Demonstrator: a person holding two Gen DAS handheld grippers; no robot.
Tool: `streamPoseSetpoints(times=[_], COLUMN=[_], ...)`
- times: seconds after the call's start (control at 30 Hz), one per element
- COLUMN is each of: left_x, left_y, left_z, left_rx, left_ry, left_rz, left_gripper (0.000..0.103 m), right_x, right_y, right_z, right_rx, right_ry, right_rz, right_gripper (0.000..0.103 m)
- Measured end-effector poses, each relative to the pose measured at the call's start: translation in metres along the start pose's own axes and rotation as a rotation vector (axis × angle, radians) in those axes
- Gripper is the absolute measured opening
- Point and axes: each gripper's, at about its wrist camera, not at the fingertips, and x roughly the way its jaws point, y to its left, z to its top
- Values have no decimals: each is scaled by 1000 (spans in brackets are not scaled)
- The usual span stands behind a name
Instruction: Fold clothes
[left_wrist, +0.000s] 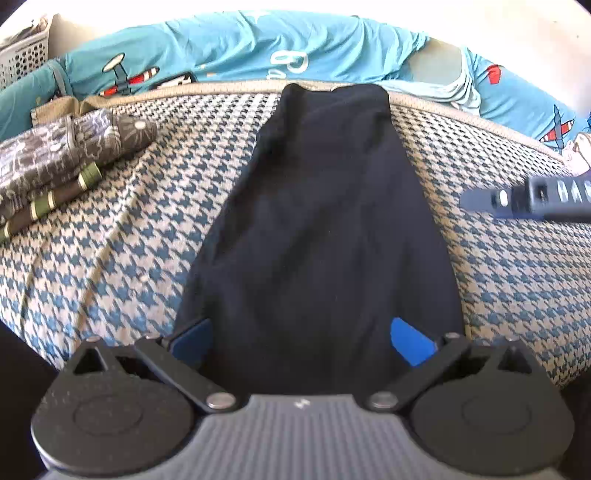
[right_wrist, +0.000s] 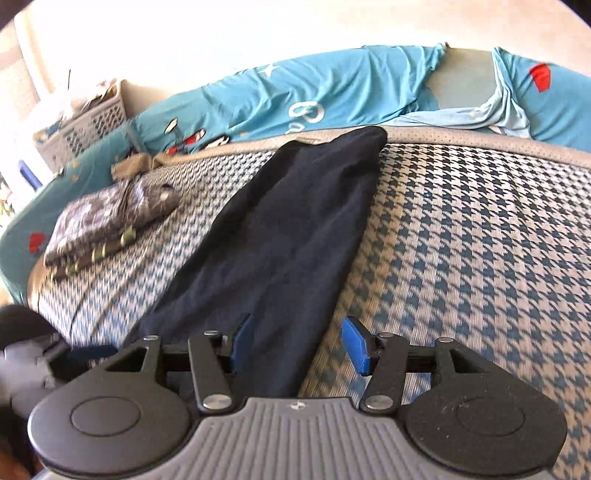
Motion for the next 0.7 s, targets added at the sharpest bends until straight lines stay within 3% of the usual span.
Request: streamPoseSetpoints(times=[0.37, 0.7], left_x=[3, -8], left_y=[-6, -19], left_z=[0, -5], left_rx=[7, 54], left_ry=[7, -17], left_rz=[22, 26], left_gripper=[103, 103], right_x=[15, 7], right_y=[-34, -36], right_z=[15, 10], right_rx=[158, 147], right_ry=[-81, -127], right_rz=[-51, -105], right_gripper=[52, 53])
